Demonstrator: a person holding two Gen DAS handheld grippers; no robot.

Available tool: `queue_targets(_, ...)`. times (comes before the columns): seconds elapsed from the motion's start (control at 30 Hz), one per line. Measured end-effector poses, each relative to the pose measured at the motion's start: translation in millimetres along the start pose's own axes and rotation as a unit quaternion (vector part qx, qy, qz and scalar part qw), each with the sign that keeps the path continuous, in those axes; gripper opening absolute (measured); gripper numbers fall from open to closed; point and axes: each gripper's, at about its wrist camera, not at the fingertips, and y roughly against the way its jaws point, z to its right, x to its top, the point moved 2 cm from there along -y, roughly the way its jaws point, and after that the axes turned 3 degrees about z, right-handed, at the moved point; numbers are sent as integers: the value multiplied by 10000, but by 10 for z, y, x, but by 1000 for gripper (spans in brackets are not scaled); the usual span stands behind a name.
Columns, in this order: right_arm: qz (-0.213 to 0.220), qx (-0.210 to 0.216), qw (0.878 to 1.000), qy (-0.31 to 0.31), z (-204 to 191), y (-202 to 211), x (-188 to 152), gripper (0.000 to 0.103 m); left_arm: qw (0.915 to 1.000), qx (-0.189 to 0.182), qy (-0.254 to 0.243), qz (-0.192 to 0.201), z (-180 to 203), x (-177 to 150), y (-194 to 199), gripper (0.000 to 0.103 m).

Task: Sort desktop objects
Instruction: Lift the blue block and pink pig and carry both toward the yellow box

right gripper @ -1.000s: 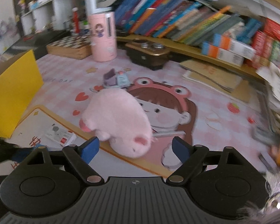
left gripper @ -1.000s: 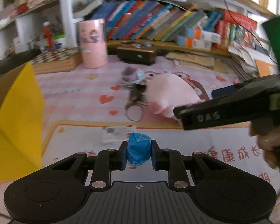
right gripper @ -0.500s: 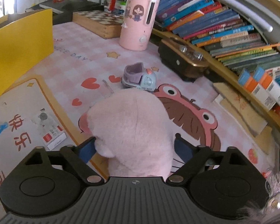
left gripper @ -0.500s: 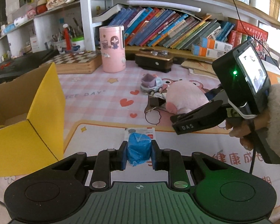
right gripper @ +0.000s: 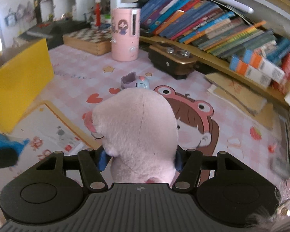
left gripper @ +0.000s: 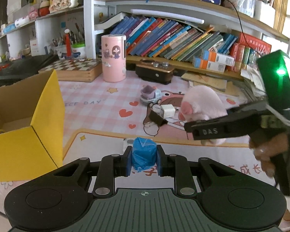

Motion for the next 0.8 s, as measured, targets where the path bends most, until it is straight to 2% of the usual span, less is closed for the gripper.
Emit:
queue_targets(0.27, -50, 270, 9972, -691, -186, 434, -122, 59, 9995, -132, 215, 166, -88, -5, 179, 22)
queue_targets(0.8, -147, 23, 9971, -743, -800, 877, -427, 60, 9980, -569, 157, 245, -411, -236, 603, 22)
